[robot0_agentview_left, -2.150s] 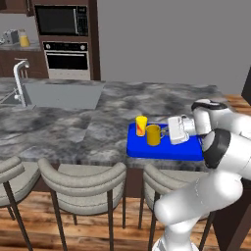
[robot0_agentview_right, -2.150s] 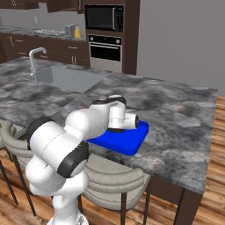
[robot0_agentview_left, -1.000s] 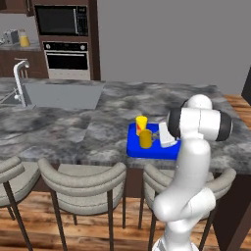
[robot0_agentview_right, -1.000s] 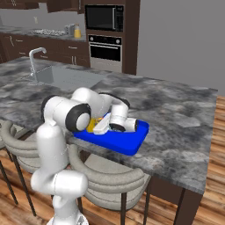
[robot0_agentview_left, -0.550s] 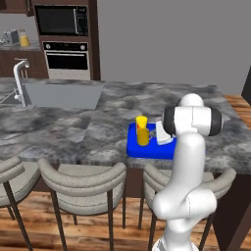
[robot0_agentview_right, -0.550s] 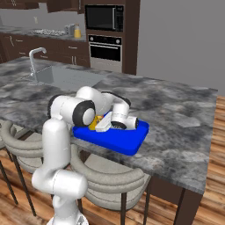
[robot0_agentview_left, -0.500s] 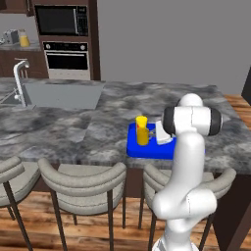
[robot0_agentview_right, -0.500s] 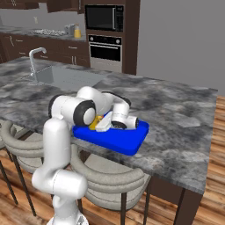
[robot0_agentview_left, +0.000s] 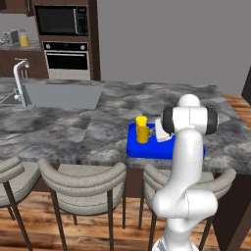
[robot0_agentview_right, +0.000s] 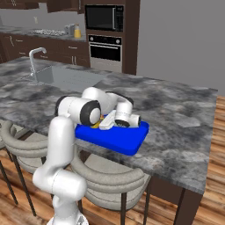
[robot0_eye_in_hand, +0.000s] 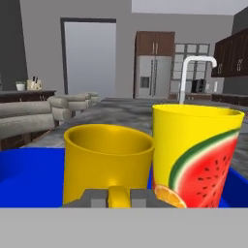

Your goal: There is a tray on the dining counter. Grab the cup, mug, and pitcher and place them on the tray. The pitcher may be placed next to the tray if it cannot fit the tray.

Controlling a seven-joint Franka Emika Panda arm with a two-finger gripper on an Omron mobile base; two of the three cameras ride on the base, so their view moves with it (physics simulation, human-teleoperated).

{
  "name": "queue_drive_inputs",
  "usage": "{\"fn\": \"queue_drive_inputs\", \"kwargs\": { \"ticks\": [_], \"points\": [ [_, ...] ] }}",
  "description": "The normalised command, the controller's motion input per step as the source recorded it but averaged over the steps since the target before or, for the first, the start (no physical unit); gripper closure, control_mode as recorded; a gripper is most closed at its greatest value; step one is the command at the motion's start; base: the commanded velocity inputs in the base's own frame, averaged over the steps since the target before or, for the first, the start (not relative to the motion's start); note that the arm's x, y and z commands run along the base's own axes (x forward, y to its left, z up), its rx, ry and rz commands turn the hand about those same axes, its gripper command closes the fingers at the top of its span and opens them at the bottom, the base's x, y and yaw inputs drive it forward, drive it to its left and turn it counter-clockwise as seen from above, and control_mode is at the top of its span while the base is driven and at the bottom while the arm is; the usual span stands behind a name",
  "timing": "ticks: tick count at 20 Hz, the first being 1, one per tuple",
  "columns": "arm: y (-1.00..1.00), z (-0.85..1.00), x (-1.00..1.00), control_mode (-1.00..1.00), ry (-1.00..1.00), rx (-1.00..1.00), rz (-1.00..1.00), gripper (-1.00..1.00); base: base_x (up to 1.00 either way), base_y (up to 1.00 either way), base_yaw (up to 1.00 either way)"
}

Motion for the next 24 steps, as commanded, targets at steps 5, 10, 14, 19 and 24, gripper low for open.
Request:
{"fn": "queue_drive_inputs", "kwargs": {
  "ticks": [5,10,14,19,24],
  "points": [
    [0.00,0.00,0.00,-1.00,0.00,0.00,0.00,1.00,0.00,0.00,0.00],
    [0.00,0.00,0.00,-1.00,0.00,0.00,0.00,1.00,0.00,0.00,0.00],
    [0.00,0.00,0.00,-1.00,0.00,0.00,0.00,-1.00,0.00,0.00,0.00],
    [0.00,0.00,0.00,-1.00,0.00,0.00,0.00,-1.00,0.00,0.00,0.00],
    [0.00,0.00,0.00,-1.00,0.00,0.00,0.00,-1.00,0.00,0.00,0.00]
  ]
}}
